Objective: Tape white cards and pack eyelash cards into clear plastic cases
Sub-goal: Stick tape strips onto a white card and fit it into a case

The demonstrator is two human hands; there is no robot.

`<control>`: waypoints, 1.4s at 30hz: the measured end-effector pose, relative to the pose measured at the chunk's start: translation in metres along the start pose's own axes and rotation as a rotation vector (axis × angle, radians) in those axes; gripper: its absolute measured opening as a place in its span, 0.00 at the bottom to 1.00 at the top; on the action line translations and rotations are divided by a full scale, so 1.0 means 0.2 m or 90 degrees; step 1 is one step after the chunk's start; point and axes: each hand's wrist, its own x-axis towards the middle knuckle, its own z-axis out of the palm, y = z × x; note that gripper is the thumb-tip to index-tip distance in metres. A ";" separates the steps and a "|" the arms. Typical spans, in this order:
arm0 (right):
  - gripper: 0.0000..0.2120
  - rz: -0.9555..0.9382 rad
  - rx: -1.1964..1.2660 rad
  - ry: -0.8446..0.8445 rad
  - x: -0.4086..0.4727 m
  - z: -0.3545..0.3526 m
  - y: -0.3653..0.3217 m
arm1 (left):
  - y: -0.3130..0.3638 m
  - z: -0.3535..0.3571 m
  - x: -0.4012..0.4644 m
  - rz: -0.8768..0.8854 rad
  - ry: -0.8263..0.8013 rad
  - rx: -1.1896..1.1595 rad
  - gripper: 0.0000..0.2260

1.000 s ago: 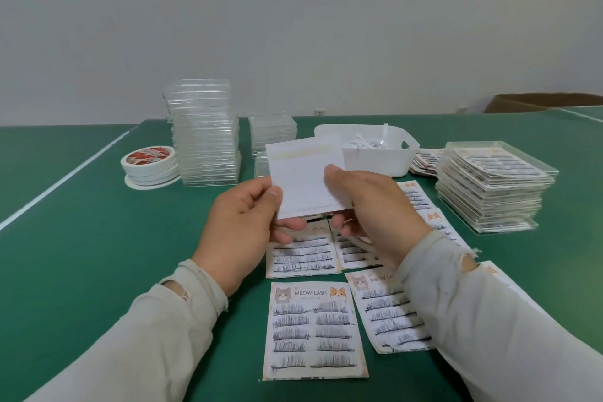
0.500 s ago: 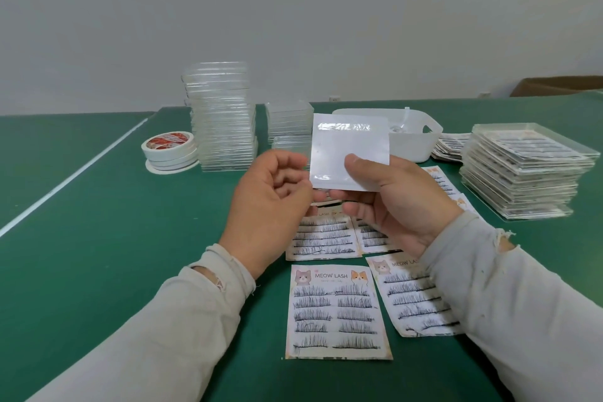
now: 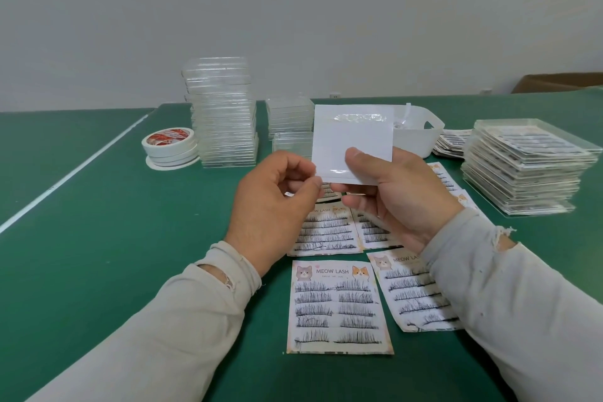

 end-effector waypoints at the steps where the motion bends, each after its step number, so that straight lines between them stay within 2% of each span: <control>1: 0.06 -0.003 -0.001 0.000 0.00 0.00 0.00 | 0.00 0.00 0.00 -0.005 0.004 -0.007 0.10; 23: 0.06 -0.036 -0.052 -0.017 -0.02 0.02 0.00 | -0.01 0.00 0.02 -0.059 0.018 -0.030 0.06; 26: 0.05 -0.051 -0.055 -0.006 -0.02 0.03 0.00 | -0.02 0.00 0.02 -0.008 0.006 0.065 0.07; 29: 0.04 -0.084 -0.083 0.022 -0.02 0.04 0.01 | 0.00 -0.02 0.01 0.111 -0.003 0.189 0.08; 32: 0.04 -0.099 -0.077 0.028 -0.02 0.05 0.02 | 0.00 -0.03 0.01 0.178 -0.001 0.229 0.05; 36: 0.04 -0.065 -0.002 0.021 -0.03 0.06 0.02 | 0.00 -0.02 0.01 0.240 0.027 0.268 0.07; 39: 0.04 -0.039 0.052 0.038 -0.02 0.05 0.01 | 0.00 -0.02 0.01 0.246 0.030 0.274 0.07; 42: 0.04 -0.041 0.058 0.040 -0.02 0.04 0.00 | -0.02 -0.02 0.01 0.151 0.045 0.184 0.06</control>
